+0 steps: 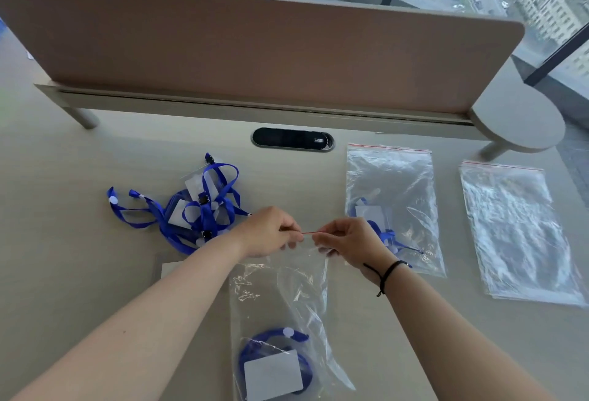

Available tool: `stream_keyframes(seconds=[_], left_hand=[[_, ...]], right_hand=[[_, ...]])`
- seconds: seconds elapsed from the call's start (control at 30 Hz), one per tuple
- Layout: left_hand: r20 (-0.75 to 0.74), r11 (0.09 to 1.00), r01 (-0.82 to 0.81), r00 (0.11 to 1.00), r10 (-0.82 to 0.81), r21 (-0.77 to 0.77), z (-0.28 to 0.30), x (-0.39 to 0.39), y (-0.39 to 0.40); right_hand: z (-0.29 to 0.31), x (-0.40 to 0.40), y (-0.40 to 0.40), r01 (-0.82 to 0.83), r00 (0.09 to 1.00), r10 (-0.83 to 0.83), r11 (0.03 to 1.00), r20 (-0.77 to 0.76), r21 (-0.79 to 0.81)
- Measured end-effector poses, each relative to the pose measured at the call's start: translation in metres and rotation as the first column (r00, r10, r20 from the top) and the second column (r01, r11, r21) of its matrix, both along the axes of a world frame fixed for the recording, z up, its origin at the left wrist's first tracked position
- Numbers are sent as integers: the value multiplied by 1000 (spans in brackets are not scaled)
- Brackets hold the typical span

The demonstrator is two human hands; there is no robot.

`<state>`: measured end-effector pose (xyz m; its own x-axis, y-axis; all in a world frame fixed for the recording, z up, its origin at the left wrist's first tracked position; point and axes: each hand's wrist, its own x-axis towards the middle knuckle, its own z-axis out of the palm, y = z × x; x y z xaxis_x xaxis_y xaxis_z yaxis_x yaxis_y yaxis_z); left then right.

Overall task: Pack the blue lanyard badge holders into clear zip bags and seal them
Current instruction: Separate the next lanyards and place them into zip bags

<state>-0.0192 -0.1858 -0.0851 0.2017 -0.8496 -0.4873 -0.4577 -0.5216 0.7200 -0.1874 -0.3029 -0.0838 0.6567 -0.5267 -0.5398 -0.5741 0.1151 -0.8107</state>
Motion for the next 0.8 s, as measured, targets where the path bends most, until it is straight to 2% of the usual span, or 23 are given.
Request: stream_keyframes(seconds=[0.67, 0.8], left_hand=[[-15, 999, -40, 999, 40, -14, 7, -2, 7], [-20, 997, -45, 999, 44, -55, 9, -7, 3]], right_hand=[[4, -6, 0, 48, 998, -50, 998, 43, 39], [4, -5, 4, 41, 997, -43, 999, 66, 30]])
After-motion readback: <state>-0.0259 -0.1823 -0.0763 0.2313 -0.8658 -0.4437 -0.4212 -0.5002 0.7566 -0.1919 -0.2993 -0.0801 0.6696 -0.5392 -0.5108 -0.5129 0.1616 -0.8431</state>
